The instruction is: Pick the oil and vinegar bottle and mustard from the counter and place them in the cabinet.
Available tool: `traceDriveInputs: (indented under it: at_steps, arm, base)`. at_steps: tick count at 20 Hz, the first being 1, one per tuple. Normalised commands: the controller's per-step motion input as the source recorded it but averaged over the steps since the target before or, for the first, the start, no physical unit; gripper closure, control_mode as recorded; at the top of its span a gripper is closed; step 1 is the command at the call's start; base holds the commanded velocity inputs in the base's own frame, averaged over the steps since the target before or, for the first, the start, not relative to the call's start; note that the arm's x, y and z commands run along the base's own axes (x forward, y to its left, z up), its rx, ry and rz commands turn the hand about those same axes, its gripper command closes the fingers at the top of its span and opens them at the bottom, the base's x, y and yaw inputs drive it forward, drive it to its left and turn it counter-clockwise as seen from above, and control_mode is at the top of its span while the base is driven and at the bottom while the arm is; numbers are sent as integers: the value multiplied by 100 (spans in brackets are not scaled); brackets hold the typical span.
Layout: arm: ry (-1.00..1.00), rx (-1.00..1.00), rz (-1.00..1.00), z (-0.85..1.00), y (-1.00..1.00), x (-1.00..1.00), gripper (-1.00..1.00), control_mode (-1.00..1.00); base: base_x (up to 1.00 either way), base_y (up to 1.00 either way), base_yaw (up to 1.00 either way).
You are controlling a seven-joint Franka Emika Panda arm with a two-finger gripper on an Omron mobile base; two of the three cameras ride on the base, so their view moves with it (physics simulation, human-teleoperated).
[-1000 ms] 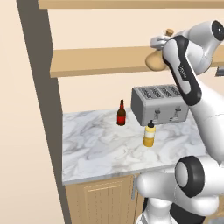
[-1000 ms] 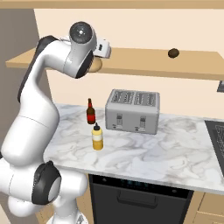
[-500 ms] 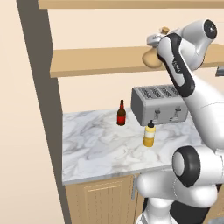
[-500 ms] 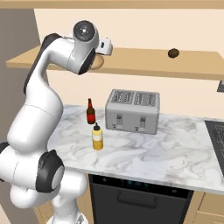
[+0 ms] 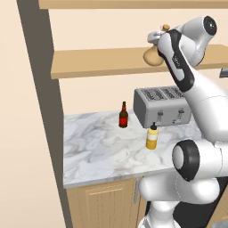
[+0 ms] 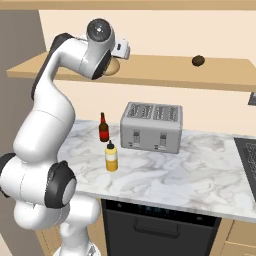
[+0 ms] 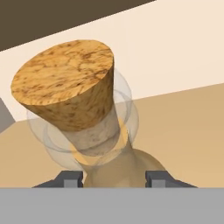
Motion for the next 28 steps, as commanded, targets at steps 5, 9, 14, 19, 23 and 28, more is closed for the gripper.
traceDriveInputs:
  at_steps: [5,9,14,19,23,28]
  arm:
    - [-8,0,0,0,0,0,100,-100]
    - [-10,-1,0,0,0,2,100,-100]
    - [-8,0,0,0,0,2,100,-100]
    - [-3,0,0,0,0,0,100,-100]
    - [0,0,0,-1,0,1,100,-100]
    - [0,-1,0,-10,0,3,100,-100]
  base:
    - [0,0,0]
    - [0,0,0]
    - [0,0,0]
    - [0,0,0]
    - [0,0,0]
    - [0,0,0]
